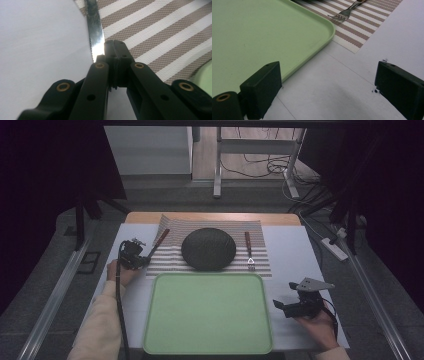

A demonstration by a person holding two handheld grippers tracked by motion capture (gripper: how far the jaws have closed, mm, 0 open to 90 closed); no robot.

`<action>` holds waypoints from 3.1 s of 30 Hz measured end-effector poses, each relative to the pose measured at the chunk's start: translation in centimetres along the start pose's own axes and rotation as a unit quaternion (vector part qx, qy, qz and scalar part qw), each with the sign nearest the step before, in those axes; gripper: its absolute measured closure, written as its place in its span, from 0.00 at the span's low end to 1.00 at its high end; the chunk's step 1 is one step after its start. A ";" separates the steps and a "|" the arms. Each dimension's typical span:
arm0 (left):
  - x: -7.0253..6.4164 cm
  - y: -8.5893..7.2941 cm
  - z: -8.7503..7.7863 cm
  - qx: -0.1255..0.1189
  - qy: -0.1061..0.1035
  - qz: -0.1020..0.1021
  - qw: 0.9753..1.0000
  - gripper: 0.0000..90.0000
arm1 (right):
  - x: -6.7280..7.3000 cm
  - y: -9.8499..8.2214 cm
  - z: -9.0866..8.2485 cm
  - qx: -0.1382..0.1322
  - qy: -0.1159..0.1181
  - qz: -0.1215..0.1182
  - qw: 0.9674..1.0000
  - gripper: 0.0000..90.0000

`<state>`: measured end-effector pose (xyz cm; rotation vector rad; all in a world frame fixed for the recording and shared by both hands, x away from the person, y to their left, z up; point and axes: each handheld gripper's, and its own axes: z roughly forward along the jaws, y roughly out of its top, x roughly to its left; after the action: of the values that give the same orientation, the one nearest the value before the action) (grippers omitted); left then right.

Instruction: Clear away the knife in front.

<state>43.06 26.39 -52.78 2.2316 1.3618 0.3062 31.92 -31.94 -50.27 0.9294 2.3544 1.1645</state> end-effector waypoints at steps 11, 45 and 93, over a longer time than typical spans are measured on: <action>0.7 -0.3 -0.1 -0.005 0.003 -0.010 1.000 0.99 | 0.0 0.0 0.1 0.002 0.000 0.000 1.000 0.08; -8.0 -7.1 -7.7 -0.144 -0.039 -0.006 0.989 0.25 | -0.1 1.0 0.9 -0.014 0.021 -0.002 1.000 0.09; -3.9 3.8 -6.8 -0.109 -0.022 0.044 0.993 0.23 | 0.7 0.4 0.3 -0.012 0.015 0.003 1.000 0.09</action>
<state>41.17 23.57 -44.73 2.1075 1.1504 0.4146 31.71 -31.11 -50.16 0.9184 2.3585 1.2148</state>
